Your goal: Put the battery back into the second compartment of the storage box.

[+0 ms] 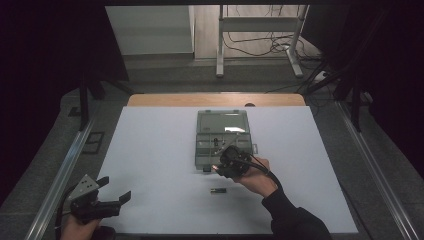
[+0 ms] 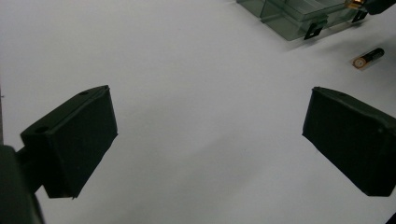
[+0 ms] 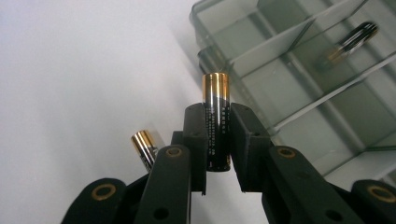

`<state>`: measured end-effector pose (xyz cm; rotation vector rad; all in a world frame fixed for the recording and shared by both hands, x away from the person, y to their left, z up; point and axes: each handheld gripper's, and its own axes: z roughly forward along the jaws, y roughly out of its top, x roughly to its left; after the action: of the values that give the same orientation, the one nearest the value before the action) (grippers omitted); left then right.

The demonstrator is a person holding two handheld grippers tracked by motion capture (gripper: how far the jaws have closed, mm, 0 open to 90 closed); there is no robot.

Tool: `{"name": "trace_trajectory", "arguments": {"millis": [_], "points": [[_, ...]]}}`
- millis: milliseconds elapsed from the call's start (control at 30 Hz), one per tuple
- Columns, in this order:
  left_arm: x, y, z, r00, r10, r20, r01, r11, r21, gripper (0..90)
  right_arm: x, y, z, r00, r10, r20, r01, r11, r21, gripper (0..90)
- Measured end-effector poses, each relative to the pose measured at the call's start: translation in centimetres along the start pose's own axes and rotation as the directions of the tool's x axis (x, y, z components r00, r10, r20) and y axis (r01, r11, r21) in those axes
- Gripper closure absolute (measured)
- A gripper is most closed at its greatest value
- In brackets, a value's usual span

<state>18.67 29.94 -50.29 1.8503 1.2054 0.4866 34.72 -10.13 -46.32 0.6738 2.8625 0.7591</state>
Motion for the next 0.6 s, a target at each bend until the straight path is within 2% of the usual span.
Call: {"name": "trace_trajectory", "arguments": {"millis": [433, 600], "points": [[0.0, 0.0, 0.0, 1.0, -0.001, 0.001, 0.001, 1.0, -0.001, 3.4, -1.6, 1.3, -1.2, 0.9974, 0.064, 0.033, -0.063, 0.998, -0.026, 77.3], [0.0, 0.0, 0.0, 1.0, -0.001, 0.001, 0.001, 1.0, -0.001, 3.4, -2.2, 2.0, -1.4, 0.9966, 0.068, 0.046, -0.067, 0.997, -0.038, 77.3]]}}
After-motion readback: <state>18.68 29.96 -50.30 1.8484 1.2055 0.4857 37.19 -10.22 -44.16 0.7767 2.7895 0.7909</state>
